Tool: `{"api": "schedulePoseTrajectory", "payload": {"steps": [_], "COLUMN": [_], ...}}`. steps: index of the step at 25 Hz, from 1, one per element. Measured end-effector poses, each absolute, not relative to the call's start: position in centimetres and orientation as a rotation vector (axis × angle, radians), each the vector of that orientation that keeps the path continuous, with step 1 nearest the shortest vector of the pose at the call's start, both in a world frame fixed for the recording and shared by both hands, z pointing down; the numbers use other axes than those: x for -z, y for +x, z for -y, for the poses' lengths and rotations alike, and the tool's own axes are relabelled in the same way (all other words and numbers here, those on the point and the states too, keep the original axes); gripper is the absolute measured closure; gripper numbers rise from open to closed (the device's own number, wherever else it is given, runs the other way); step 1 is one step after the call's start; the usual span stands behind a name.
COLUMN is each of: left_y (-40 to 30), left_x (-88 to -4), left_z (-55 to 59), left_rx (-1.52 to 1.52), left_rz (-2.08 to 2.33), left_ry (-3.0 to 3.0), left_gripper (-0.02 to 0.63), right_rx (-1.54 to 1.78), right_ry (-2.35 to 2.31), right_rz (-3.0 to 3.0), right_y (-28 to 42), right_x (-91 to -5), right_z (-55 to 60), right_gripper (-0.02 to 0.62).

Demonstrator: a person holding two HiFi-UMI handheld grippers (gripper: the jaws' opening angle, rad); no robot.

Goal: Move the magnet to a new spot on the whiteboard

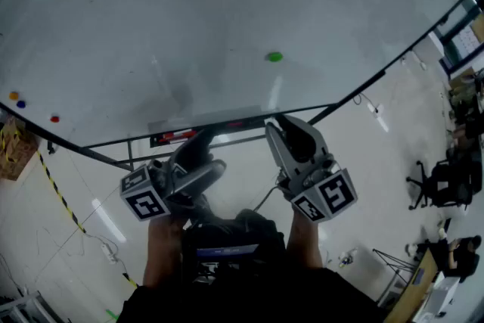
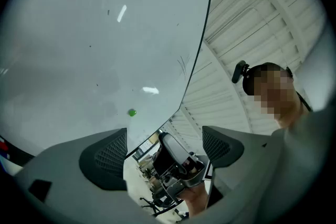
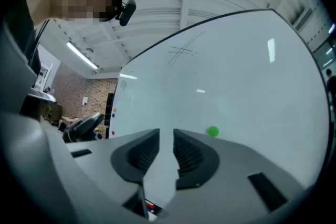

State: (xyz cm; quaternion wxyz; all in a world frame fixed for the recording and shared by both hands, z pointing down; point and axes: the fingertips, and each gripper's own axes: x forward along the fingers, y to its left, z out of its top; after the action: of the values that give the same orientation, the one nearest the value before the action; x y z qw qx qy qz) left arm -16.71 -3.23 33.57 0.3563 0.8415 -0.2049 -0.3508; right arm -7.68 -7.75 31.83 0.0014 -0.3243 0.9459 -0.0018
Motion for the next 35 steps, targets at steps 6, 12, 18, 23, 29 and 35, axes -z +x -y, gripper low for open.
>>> {"api": "schedulePoseTrajectory", "payload": {"steps": [6,12,18,23,29,35], "left_y": [-17.9,-17.2,-15.0,-11.6,-10.0,-10.3], "left_x": [-34.6,-34.7,-33.8,-32.7,-33.4,-33.1], "left_z": [4.5,6.2,8.8,10.4,12.6,13.2], "left_rx": [0.894,0.882,0.847,0.837,0.804,0.801], "left_rz": [0.524,0.562,0.656,0.699,0.841,0.871], "left_ry": [2.159,2.157,2.169,2.172,2.177,2.190], "left_gripper": [0.166,0.166,0.166,0.166,0.166,0.166], "right_rx": [-0.017,-0.096,-0.089,-0.177,-0.143,-0.205], "right_ry": [-1.152,-1.267,-1.203,-1.198,-1.099,-1.086], "right_rz": [-2.962,-2.952,-2.951,-2.929,-2.963,-2.972], "right_y": [-8.2,-7.0,-5.3,-2.6,-1.6,-2.3], "right_x": [-32.7,-33.1,-32.6,-31.5,-33.2,-33.0], "right_z": [9.7,12.4,15.7,18.1,21.2,22.0], "right_gripper": [0.482,0.482,0.469,0.466,0.466,0.462]}}
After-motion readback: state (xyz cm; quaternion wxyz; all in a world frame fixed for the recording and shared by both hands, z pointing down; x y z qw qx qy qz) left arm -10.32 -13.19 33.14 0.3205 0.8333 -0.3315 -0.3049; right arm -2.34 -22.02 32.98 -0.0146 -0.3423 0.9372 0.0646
